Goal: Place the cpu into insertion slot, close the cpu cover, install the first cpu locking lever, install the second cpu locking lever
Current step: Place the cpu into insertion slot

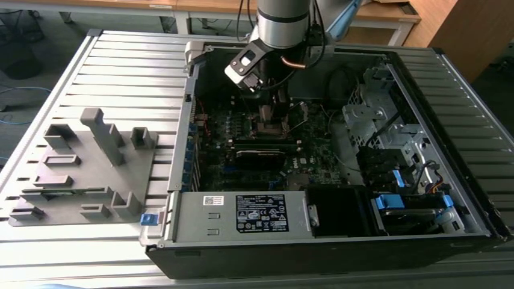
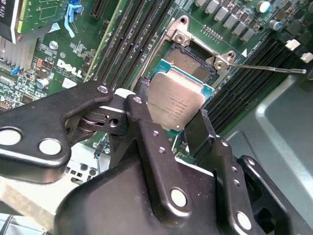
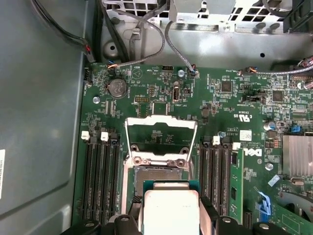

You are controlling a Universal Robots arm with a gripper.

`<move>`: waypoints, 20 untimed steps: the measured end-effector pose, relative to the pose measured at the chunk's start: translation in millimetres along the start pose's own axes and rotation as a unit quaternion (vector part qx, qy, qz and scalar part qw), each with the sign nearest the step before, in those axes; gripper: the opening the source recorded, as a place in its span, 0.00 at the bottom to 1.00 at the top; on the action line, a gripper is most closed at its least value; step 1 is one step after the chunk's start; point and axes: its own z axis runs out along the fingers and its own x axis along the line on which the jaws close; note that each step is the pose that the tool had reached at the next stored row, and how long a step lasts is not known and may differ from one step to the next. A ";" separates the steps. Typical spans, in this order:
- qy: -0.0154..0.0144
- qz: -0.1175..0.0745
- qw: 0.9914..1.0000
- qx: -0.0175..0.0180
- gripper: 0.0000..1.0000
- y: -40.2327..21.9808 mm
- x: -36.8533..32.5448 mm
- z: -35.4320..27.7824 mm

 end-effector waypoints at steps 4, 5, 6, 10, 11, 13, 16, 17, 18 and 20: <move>0.000 0.000 1.000 -0.001 0.54 -0.3 0.0 1.2; 0.000 0.000 1.000 -0.001 0.54 -0.3 0.0 1.6; 0.000 0.000 1.000 -0.001 0.54 -0.3 0.1 2.2; -0.001 0.007 1.000 -0.001 0.54 -0.6 0.0 5.8; -0.001 0.008 1.000 -0.001 0.54 -0.7 0.0 6.9; -0.001 0.011 1.000 -0.001 0.54 -0.9 0.1 9.5; -0.001 0.012 1.000 -0.001 0.54 -1.4 0.1 12.1; -0.001 0.012 1.000 -0.001 0.54 -1.7 0.1 13.0; 0.000 0.012 1.000 -0.001 0.54 -2.1 0.1 14.1; 0.000 0.012 1.000 -0.002 0.54 -2.7 0.1 15.6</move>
